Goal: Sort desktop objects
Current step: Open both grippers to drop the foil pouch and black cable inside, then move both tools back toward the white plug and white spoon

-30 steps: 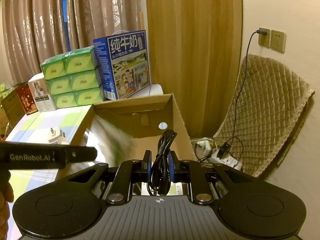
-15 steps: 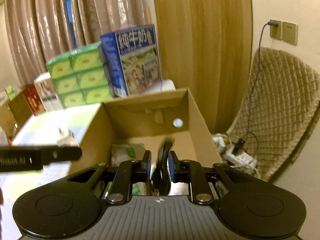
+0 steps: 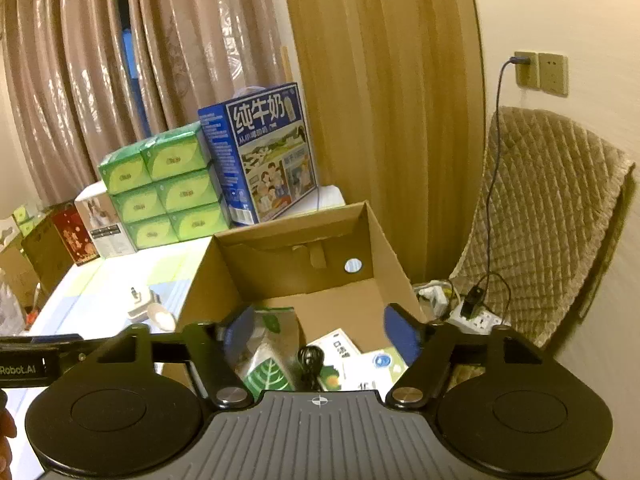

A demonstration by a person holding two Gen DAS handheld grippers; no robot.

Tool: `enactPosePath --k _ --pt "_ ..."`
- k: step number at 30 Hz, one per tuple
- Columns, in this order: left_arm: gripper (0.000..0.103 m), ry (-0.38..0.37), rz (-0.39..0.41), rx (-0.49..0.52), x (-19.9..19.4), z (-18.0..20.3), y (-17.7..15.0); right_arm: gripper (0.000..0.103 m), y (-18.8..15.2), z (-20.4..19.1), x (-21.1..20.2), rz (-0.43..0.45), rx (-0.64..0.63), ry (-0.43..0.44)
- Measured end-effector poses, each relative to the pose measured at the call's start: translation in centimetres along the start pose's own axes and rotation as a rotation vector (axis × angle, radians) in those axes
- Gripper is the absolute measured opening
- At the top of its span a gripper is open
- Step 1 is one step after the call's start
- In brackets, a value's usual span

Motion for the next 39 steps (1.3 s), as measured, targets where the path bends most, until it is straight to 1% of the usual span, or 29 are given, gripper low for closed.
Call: enactPosePath --k 2,3,6,7,9,14,23,30,39 --pt "0.092 0.009 0.002 -0.005 -1.0 -0.6 -0.4 0.084 -0.3 -0.7 -0.9 0.006 0.002 0.002" --pt "0.095 0.013 0.003 -0.006 -1.6 -1.0 -0.6 0.089 -0.4 -1.1 -1.4 0.010 0.002 0.005" --pt "0.098 0.034 0.008 -0.011 -3.3 -2.2 -1.3 0.099 -0.7 -2.5 -2.7 0.026 -0.001 0.020" --pt "0.099 0.039 0.008 -0.014 -3.7 -2.7 -1.5 0.101 -0.8 -2.9 -3.1 0.031 -0.003 0.025" --pt "0.101 0.062 0.016 -0.019 -4.9 -3.6 -2.0 0.101 -1.0 -4.0 -3.6 0.031 -0.007 0.040" --pt "0.102 0.113 0.022 -0.025 -7.2 -5.9 -3.3 0.101 -1.8 -7.1 -4.6 0.017 -0.043 0.092" --pt "0.102 0.209 0.035 -0.046 -10.3 -11.1 -4.6 0.101 -3.5 -12.1 -4.3 -0.016 -0.107 0.172" --pt "0.102 0.257 0.034 -0.065 -11.6 -14.4 -5.3 0.101 -4.8 -15.3 -3.5 -0.044 -0.159 0.220" --pt "0.102 0.278 0.032 -0.070 -11.5 -17.0 -5.6 0.101 -5.5 -17.8 -1.7 -0.081 -0.238 0.249"
Point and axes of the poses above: each gripper's, at about its wrist camera, not at the fingertips, and x roughly the way its jaws point, z to its right, y to its top, the point moved 1 cm from there along x, roughly the way its jaws point, and after that the axes turned 7 degrees about y, right-handed, at the moved point
